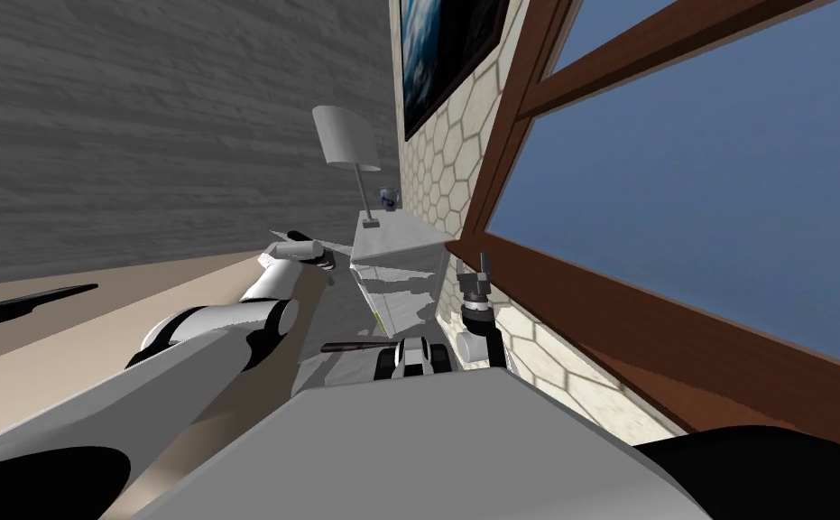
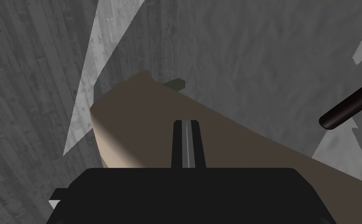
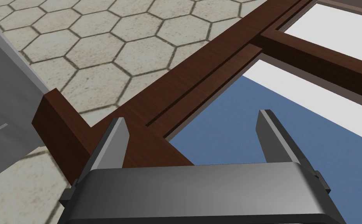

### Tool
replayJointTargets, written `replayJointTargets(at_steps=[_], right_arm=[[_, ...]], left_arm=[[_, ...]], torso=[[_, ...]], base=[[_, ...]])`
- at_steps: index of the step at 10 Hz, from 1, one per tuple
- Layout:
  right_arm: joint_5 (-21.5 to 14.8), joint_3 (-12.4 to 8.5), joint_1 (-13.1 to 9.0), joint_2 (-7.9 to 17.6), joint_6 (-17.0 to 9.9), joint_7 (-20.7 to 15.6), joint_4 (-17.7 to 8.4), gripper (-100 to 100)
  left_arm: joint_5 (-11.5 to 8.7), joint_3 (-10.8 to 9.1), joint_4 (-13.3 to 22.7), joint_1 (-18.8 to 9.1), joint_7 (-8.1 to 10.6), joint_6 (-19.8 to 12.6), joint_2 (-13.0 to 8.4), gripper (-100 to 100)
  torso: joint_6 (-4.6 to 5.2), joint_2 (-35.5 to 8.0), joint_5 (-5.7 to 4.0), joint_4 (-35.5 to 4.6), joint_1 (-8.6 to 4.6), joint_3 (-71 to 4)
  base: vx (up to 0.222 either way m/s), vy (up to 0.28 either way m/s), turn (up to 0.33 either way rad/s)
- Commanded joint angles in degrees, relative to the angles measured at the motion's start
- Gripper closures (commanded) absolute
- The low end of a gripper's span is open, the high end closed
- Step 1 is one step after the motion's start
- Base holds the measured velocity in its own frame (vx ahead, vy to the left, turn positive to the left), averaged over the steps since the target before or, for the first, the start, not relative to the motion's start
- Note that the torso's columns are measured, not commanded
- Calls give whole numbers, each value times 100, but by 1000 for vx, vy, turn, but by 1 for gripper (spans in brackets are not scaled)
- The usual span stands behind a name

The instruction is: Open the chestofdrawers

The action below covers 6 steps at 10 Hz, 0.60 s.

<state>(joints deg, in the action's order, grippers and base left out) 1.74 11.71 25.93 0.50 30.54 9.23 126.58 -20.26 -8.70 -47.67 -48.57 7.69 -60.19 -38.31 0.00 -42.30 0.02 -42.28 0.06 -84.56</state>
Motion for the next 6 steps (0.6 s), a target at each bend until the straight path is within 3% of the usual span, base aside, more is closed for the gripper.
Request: replayJointTargets(at_steps=[1, 2, 4, 5, 6], right_arm=[[0, 0, 0, 0, 0, 0, 0, 0], [0, 0, 0, 0, 0, 0, 0, 0], [0, 0, 0, 0, 0, 0, 0, 0], [0, 0, 0, 0, 0, 0, 0, 0], [0, 0, 0, 0, 0, 0, 0, 0]], left_arm=[[-88, 145, -469, 254, 310, -166, -99, 100], [-88, 145, -510, 254, 310, -166, -99, 100], [-202, 335, -961, 639, 701, -400, -226, 100], [-202, 335, -1149, 639, 717, -400, -226, 100], [-259, 429, -1344, 831, 920, -517, -290, 100]], torso=[[-1, -2, -1, -2, -6, 1], [1, -3, -2, -1, -6, 2], [1, 0, -1, 0, -4, 0], [0, -1, 1, -1, 4, 0], [-2, 3, -1, -1, -5, -2]], base=[[-24, 80, -70], [-17, 66, -44], [-28, 96, -112], [-20, 92, -39], [-16, 89, -74]])
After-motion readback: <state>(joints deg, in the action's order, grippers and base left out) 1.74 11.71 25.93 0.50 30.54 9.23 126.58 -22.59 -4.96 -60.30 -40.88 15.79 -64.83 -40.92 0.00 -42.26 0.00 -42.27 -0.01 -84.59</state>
